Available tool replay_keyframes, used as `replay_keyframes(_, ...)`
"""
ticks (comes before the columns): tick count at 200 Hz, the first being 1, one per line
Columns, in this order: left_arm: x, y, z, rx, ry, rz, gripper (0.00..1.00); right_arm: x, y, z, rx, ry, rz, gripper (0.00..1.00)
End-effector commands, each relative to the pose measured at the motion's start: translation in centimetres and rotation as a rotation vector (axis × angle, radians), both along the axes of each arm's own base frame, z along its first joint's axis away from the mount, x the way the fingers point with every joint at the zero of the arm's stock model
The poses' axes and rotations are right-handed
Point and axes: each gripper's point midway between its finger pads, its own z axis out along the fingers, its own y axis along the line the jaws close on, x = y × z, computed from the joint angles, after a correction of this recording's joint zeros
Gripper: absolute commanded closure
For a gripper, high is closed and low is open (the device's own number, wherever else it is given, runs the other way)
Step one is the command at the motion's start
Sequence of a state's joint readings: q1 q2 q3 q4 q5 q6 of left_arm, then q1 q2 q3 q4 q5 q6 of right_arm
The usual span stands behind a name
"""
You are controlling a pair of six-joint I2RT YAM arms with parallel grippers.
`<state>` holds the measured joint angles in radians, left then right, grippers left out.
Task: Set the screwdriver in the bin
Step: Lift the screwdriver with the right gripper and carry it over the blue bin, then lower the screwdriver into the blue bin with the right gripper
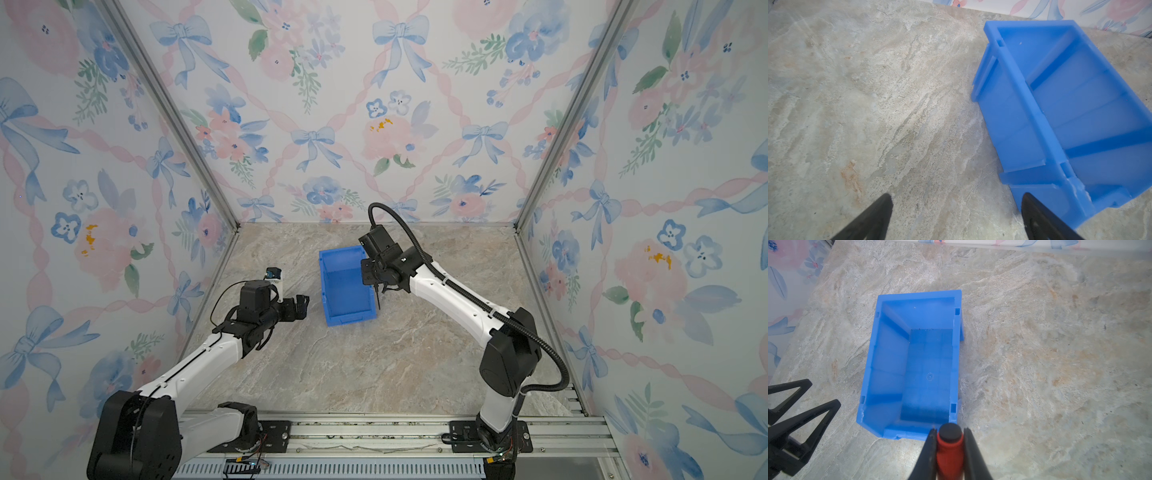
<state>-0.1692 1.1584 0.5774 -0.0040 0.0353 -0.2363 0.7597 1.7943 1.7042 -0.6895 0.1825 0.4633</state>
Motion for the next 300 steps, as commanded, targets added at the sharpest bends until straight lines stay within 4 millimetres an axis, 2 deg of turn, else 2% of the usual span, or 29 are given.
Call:
replay_keyframes(1,-0.1,0.2,0.4,-0.009,-0.019,0.003,0.02,0.6,1.9,0.8,0.026,-0.007,0.034,1.00)
replay_keyframes(80,-0.1,0.4,0.6,-0.008,-0.034,0.013,0.02,4.3,8.0,-0.2,0.082,-0.055,0.067,1.00)
replay_keyframes(131,0.0,0.5,0.9,-0.008,-0.046,0.016,0.02,5.7,10.6,-3.8,0.009,-0.037,0.082,1.00)
replay_keyframes(200,0.0,0.6,1.1,-0.011,-0.054,0.019,0.03,6.2,11.2,-8.4,-0.059,0.014,0.075,1.00)
replay_keyframes(300,0.0,1.0,1.6,-0.016,-0.074,0.029,0.03,7.7,11.7,-14.4,-0.015,0.136,0.022,0.98)
